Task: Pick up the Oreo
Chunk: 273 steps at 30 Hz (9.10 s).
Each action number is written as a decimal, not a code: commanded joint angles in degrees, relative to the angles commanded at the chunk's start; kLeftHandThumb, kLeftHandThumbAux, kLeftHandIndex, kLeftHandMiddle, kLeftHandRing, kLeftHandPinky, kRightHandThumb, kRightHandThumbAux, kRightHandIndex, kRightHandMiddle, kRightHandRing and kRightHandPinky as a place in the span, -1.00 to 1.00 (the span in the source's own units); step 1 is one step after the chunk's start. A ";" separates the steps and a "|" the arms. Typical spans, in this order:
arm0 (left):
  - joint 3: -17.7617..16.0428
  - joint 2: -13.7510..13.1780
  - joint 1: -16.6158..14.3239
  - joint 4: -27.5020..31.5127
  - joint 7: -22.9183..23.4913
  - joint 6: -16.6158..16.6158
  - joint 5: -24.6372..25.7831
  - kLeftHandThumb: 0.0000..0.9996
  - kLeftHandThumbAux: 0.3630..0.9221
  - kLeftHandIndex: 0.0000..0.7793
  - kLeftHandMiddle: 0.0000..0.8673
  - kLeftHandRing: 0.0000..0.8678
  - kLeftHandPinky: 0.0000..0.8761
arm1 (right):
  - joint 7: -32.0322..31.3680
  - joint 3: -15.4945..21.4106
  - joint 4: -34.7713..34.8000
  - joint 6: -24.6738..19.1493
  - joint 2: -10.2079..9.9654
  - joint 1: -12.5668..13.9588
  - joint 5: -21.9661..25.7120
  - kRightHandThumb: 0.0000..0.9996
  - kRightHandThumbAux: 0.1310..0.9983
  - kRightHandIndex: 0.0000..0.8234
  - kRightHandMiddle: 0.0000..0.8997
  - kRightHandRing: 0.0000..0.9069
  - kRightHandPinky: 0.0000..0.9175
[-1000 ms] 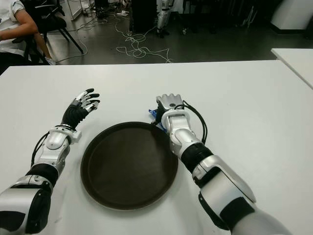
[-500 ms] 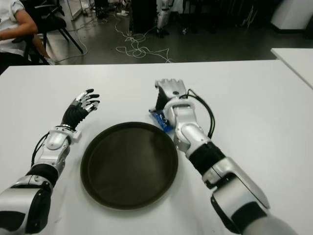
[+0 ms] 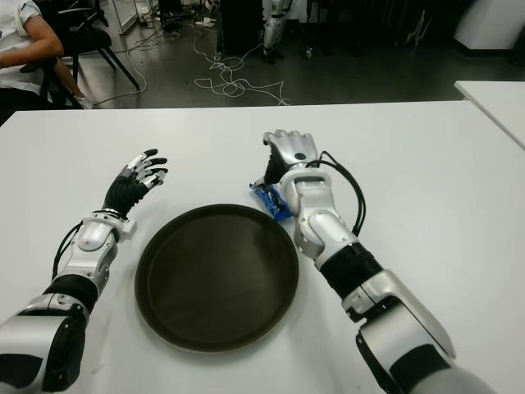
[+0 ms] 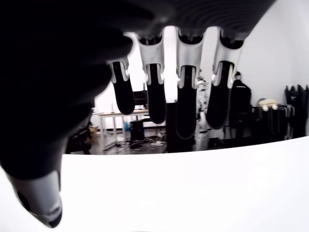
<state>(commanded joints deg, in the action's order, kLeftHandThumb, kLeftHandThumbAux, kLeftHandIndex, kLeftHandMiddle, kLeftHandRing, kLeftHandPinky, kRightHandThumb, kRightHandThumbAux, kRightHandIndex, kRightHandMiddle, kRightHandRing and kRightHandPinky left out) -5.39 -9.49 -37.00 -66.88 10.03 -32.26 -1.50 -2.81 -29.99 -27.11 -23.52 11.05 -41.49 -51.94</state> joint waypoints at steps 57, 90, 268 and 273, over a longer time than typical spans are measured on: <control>0.31 0.38 0.09 -0.03 -1.22 -0.48 -0.33 -0.87 -0.08 -0.71 -0.53 -0.53 -0.49 | 4.46 -0.78 -20.38 5.19 -2.72 -6.41 4.35 -1.00 0.40 -0.42 -0.42 -0.31 -0.09; -0.04 0.59 0.07 -0.14 -0.68 -0.94 0.32 -0.84 -0.08 -0.70 -0.52 -0.52 -0.49 | 8.29 -5.15 -37.46 9.78 -9.18 -8.42 5.49 -1.00 0.31 -0.33 -0.38 -0.27 -0.11; 0.92 1.88 1.77 3.45 -2.34 0.01 -0.28 -0.88 0.00 -0.70 -0.49 -0.49 -0.44 | 24.32 1.44 -47.76 29.26 -1.87 -8.03 12.87 -0.47 0.40 0.18 0.23 0.24 0.25; 1.01 1.94 1.92 3.84 -2.78 0.41 -0.34 -0.87 0.02 -0.71 -0.50 -0.49 -0.44 | 22.13 1.12 -48.03 29.21 -1.90 -7.93 12.70 -0.59 0.24 -0.02 0.10 0.17 0.13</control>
<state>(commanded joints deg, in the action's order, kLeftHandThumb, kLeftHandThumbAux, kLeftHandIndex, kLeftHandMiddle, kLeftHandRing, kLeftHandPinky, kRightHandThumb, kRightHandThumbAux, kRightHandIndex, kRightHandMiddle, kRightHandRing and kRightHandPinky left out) -4.39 -7.54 -35.08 -63.04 7.24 -31.85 -1.84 19.32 -28.87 -75.14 5.69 9.15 -49.42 -39.23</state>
